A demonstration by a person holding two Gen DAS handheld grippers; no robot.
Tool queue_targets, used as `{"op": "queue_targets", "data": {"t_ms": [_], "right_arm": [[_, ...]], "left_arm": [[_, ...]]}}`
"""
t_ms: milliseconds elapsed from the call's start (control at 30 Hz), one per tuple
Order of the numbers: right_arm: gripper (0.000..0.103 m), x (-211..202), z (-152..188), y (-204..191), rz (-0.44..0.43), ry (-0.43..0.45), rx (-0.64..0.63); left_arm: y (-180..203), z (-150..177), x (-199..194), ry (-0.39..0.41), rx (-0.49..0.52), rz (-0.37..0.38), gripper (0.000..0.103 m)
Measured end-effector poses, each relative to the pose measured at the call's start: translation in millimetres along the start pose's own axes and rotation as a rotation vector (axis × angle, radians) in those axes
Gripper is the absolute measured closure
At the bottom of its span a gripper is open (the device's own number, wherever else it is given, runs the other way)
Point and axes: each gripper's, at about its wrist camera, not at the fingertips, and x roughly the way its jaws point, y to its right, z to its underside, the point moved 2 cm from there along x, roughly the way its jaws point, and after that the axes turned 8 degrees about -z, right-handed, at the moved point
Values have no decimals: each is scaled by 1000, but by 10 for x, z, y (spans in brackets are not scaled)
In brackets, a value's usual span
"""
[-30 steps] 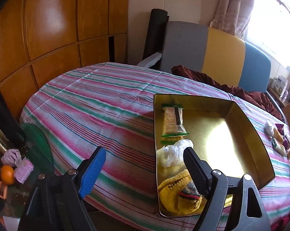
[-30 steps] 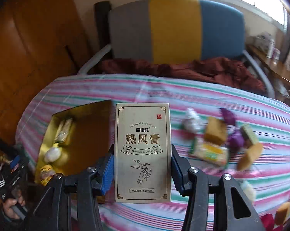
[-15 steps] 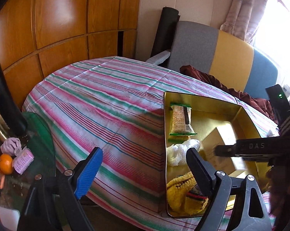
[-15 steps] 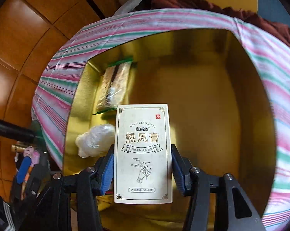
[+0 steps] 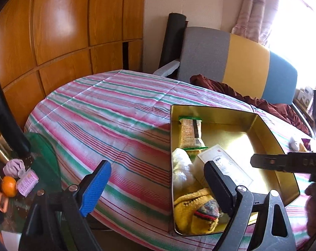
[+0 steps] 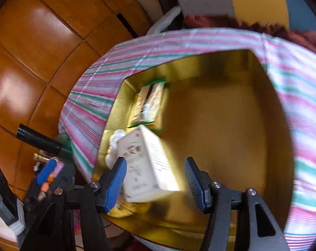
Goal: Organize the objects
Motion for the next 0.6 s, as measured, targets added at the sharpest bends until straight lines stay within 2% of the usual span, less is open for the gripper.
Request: {"op": "queue_targets", "data": {"t_ms": [300,600], "right_arm": [[38,-598,197,334,131,74,-70],[33,-1271,308,993,249,159,24]], "left_arm": [[324,26,-181,44,108,25,12],[630,4,-291,55,169,74,12]]}}
